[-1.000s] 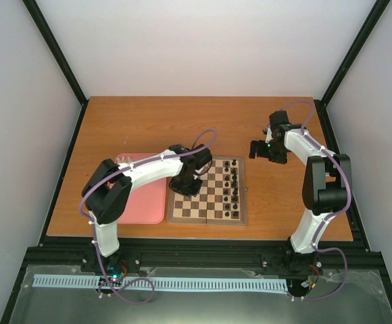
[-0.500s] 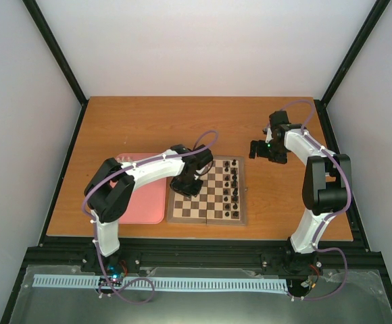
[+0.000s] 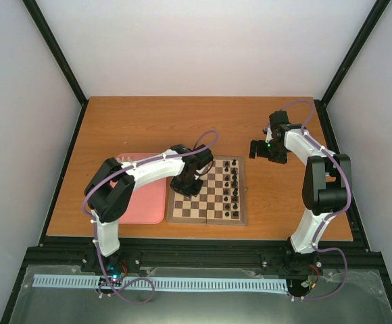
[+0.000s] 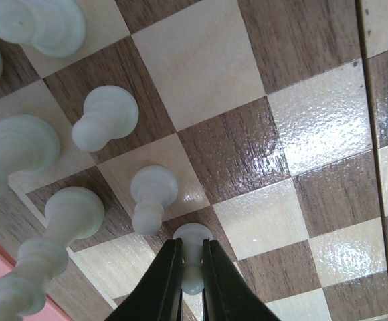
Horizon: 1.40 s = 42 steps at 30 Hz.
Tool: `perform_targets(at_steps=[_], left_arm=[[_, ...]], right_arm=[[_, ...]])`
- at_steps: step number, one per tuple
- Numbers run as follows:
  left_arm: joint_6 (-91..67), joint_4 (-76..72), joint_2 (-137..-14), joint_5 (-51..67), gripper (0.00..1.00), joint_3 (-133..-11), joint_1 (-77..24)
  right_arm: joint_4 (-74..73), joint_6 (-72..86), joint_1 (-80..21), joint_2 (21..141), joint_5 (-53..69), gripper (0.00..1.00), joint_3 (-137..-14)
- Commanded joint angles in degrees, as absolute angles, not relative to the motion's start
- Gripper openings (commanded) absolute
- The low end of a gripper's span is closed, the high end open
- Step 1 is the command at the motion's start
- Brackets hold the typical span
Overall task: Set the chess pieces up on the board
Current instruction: Place the chess piece on the chessboard.
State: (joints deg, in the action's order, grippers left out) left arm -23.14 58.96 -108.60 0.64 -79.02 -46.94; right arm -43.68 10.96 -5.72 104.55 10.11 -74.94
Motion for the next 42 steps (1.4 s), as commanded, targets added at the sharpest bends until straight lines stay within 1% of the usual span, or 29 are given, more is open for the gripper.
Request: perform_targets(at_steps=[1, 20, 25, 29, 34, 37, 42], left_arm=[[-22.9, 59.6, -108.1, 0.4, 0.07, -79.3, -47.3], [-23.7, 59.9, -107.5, 0.1, 0.08, -78.1, -47.1], [-23.5, 59.8, -107.6, 0.4, 0.16, -78.3, -47.1], [-23.5, 59.8, -107.4, 0.1, 0.2, -78.3, -47.1], [-23.5, 60.0, -107.0, 0.0, 0.22, -78.3, -47.0], [-23.3, 60.5, -106.2, 0.4, 0.26, -78.5, -47.1], [-22.5, 63.2, -103.6, 1.9, 0.31, -79.6, -47.1]], right_arm=[[-42.8, 11.0, -5.3, 104.9, 10.3, 1.0, -75.1], [-42.6, 11.1, -5.3, 104.9, 10.6, 1.0, -74.7], [-42.6, 10.9, -5.3, 104.8, 10.5, 1.0, -74.6], [-42.6, 10.9, -5.3, 104.7, 10.5, 1.0, -74.6], [-42.5, 11.0, -5.3, 104.9, 10.8, 1.0, -74.8], [-42.5, 11.0, -5.3, 104.9, 10.8, 1.0, -74.9], [-42.6, 10.9, -5.3, 104.7, 10.7, 1.0, -74.9]])
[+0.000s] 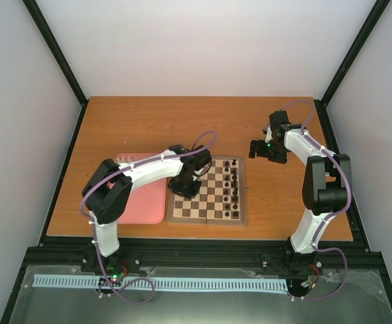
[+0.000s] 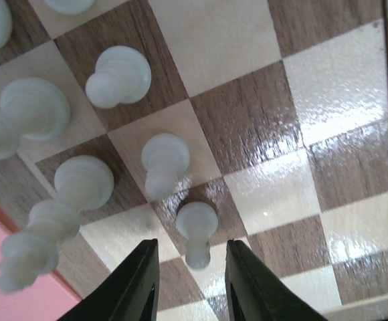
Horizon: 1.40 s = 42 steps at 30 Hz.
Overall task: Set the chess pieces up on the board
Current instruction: Place the chess piece on the chessboard, then pick up the chess piece from the storage box.
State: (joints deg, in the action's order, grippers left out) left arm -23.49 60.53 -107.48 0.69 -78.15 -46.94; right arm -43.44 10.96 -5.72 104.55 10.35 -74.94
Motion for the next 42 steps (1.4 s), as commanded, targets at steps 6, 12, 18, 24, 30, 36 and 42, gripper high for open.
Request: perform_targets(at_steps=[6, 12, 18, 24, 30, 36, 42], left_arm=[[-20.7, 69.9, -98.4, 3.3, 0.43, -85.3, -47.0], [-20.7, 71.3, -93.5, 3.5, 0.58, -87.9, -39.8], [-21.7, 66.8, -94.5, 1.2, 0.58, -84.1, -22.7], [-22.3, 63.7, -97.9, -1.0, 0.55, -82.0, -11.0], [-22.8, 60.6, -98.8, -1.2, 0.51, -76.4, -4.4], [-23.1, 59.1, -100.6, -2.9, 0.51, -78.3, -3.3], [-23.1, 57.6, -106.4, -2.1, 0.5, -83.8, -3.3]], right_arm=[[-42.5, 11.0, -5.3, 104.6, 10.8, 1.0, -75.0], [-42.3, 11.1, -5.3, 104.7, 11.0, 1.0, -75.0], [-42.4, 11.1, -5.3, 104.8, 11.3, 1.0, -75.3], [-42.8, 11.1, -5.3, 104.9, 11.2, 1.0, -75.7], [-42.8, 10.9, -5.3, 104.9, 10.7, 1.0, -75.8], [-42.7, 11.1, -5.3, 105.8, 11.1, 1.0, -75.7], [-43.1, 11.0, -5.3, 106.5, 10.9, 1.0, -76.8]])
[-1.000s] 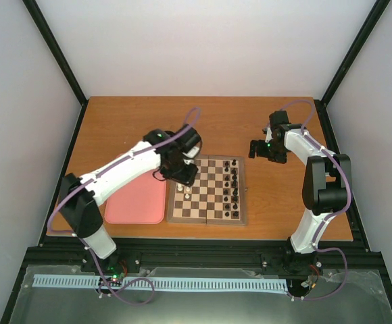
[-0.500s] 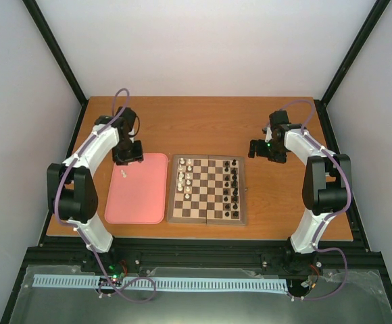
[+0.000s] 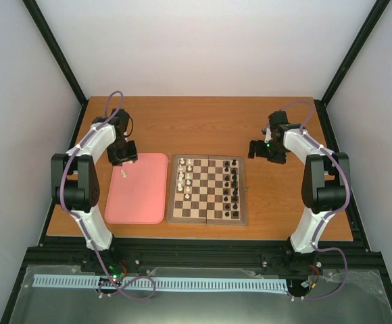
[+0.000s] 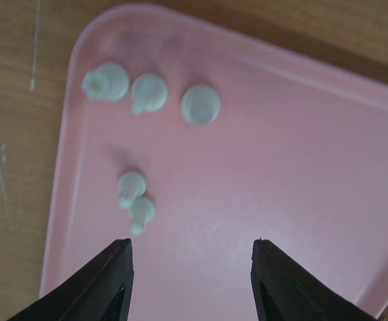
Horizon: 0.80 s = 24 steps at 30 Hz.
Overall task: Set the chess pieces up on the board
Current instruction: Pick up the chess piece from the storage box.
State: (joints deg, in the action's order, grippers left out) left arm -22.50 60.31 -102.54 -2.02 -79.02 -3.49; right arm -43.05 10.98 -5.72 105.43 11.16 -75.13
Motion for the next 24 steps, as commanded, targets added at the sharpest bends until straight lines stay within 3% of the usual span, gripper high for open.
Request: perform_targets(at_steps=[1, 10, 24], left_arm=[[-23.0, 57.4, -107.4, -2.3, 0.5, -84.9, -3.3], [-20.6, 57.7, -115.0, -5.9, 0.49, -93.0, -3.3], [-19.1, 58.1, -118.3, -6.6, 0.44, -93.5, -3.3]], right_arm=[[-43.1, 11.0, -5.3, 106.5, 10.8, 1.0, -76.9], [-43.8, 10.8, -5.3, 106.8, 9.9, 1.0, -77.9], [-44.4, 10.7, -5.2, 108.7, 9.4, 1.0, -79.3]])
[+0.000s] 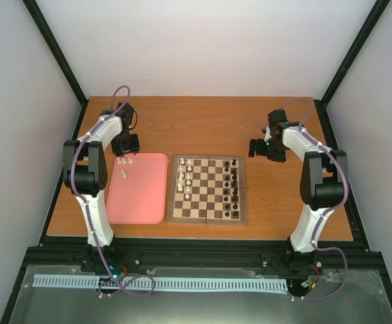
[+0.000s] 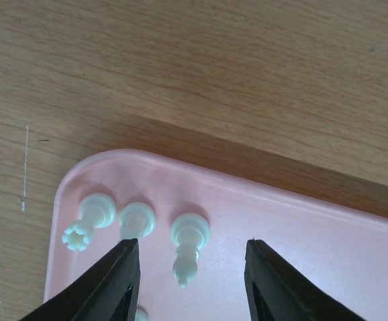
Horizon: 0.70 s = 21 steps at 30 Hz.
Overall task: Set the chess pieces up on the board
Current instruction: Pick up the chess piece from the storage box.
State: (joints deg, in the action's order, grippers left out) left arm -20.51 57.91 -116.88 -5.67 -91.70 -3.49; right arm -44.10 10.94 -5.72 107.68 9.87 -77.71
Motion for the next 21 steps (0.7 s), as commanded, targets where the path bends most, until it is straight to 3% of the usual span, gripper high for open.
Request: perform_targets(at_steps=[1, 21], left_arm=[[-19.1, 58.1, -118.4, -6.5, 0.44, -93.4, -3.3], [-19.0, 57.7, -118.9, -4.0, 0.32, -91.8, -3.6]], right_arm=[[-44.5, 10.7, -5.3, 108.8, 9.4, 1.0, -79.3], [-44.5, 10.9, -5.2, 109.1, 9.6, 1.0, -79.5]])
